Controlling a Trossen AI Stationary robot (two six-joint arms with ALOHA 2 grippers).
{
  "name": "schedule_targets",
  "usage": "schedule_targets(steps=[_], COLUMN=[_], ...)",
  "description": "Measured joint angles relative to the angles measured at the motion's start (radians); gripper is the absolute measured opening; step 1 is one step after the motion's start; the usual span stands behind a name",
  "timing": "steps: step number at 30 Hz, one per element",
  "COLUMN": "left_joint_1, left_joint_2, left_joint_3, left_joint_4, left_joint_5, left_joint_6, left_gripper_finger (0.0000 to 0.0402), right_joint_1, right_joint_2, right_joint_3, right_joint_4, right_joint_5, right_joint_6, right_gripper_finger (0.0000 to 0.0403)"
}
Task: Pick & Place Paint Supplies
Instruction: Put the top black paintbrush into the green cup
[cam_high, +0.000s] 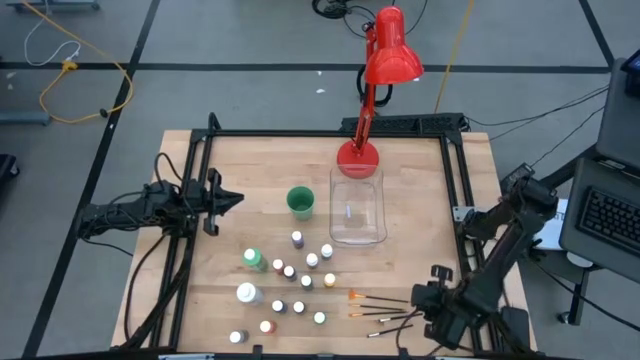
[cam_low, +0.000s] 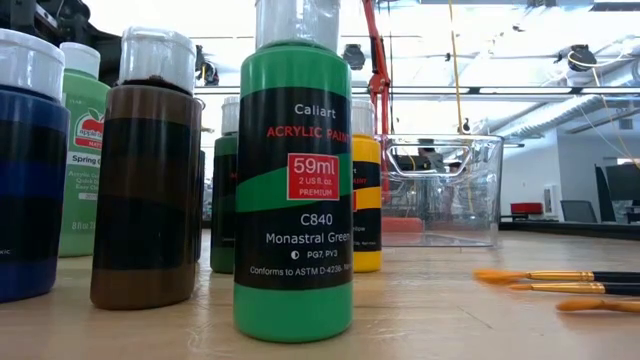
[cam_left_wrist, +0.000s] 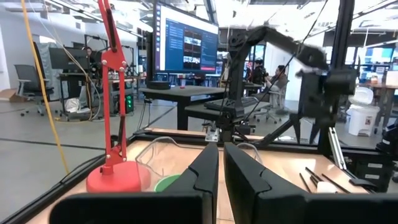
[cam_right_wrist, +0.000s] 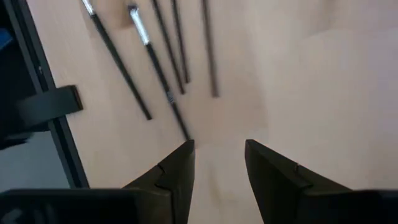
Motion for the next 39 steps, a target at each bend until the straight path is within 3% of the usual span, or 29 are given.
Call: schedule_targets(steps=[7,12,24,32,39], left_joint_1=[0.0,0.0,0.0,0.0,0.0], left_joint_2=[0.0,0.0,0.0,0.0,0.0], left_joint_3=[0.0,0.0,0.0,0.0,0.0], left_joint_4=[0.012,0.012,0.008,0.007,0.01], left_joint_5=[0.0,-0.001,-0.001,-0.008,-0.008], left_joint_6=[0.019,0.023,0.025,0.027,0.027], left_gripper_finger=[0.0026,0.0026,0.0026,0.0026,0.0026], right_joint_1=[-0.035,-0.038,0.004,0.007,0.006], right_joint_2=[0.0,0.0,0.032,0.189,0.249], right_joint_3=[-0.229,-0.298,-0.271,-0.19,-0.191], right_joint_4=[0.322,0.468,0.463,0.31,0.269], right_joint_5=[-0.126,-0.148,-0.154,-0.171,-0.172], right_joint_6=[-0.036,-0.032,-0.034,-0.144,-0.182], right_gripper_finger=[0.0137,0.0137,0.0132,0.0092,0.0057])
